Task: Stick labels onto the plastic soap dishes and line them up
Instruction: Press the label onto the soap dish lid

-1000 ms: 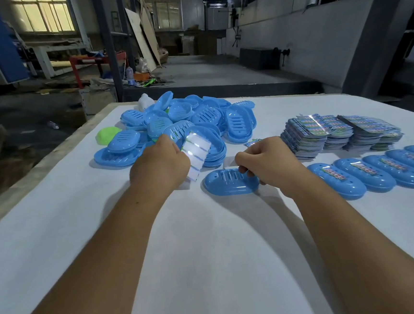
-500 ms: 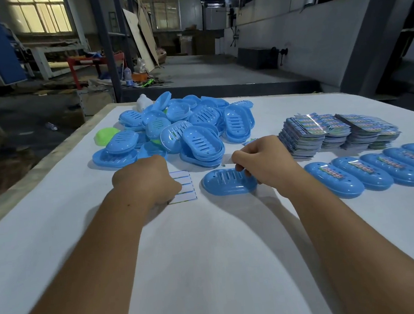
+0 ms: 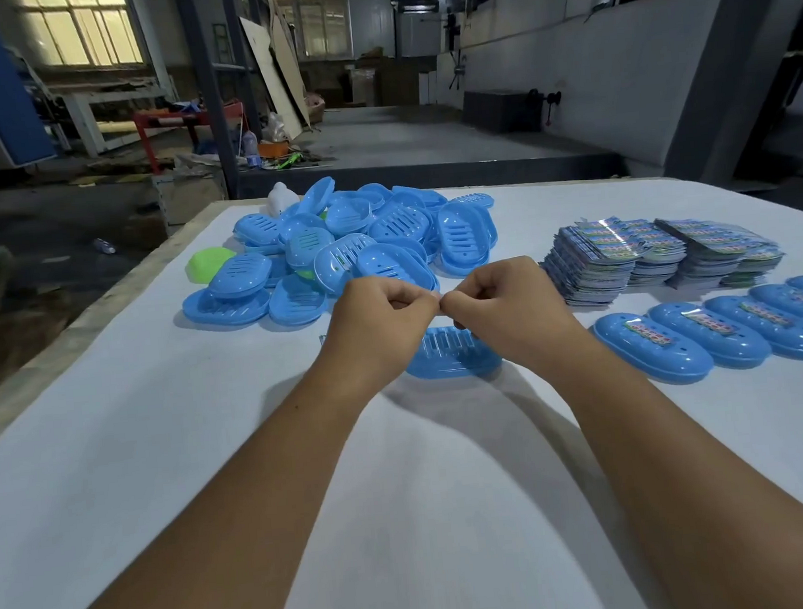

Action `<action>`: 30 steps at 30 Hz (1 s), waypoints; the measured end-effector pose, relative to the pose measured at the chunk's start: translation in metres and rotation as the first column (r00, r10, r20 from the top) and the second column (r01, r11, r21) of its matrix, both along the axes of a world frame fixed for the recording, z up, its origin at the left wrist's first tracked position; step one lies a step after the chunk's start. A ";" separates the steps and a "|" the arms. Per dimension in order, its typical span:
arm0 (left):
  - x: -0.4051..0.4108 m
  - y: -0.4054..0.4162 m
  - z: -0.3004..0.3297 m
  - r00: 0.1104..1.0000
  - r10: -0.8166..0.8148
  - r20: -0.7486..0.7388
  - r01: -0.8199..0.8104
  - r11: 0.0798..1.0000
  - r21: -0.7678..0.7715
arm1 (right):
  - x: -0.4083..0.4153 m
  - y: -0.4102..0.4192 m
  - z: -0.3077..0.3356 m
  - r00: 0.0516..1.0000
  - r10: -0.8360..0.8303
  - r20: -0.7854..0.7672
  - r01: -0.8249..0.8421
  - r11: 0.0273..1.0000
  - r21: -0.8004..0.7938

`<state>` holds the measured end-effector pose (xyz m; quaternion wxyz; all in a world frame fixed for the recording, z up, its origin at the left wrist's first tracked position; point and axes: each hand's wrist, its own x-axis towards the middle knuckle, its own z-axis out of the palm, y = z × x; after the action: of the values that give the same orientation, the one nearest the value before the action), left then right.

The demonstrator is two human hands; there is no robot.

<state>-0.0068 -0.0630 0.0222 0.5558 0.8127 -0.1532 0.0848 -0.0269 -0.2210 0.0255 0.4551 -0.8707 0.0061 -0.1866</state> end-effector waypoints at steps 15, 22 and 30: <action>0.004 0.004 -0.001 0.994 0.080 -0.069 -0.085 0.994 -0.073 | 0.002 0.000 -0.002 0.989 0.142 0.028 -0.138 0.984 -0.108; 0.005 0.003 0.000 0.994 0.054 -0.097 -0.065 0.991 -0.114 | 0.010 -0.011 -0.006 0.999 -0.025 -0.032 0.025 1.000 -0.013; 0.009 0.004 -0.003 0.991 0.085 -0.100 -0.095 0.991 -0.095 | 0.010 -0.012 -0.003 0.997 -0.005 -0.071 0.010 0.998 0.067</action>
<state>0.0020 -0.0594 0.0189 0.5980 0.7931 -0.0852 0.0783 -0.0165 -0.2328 0.0225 0.4828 -0.8610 0.0315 -0.1571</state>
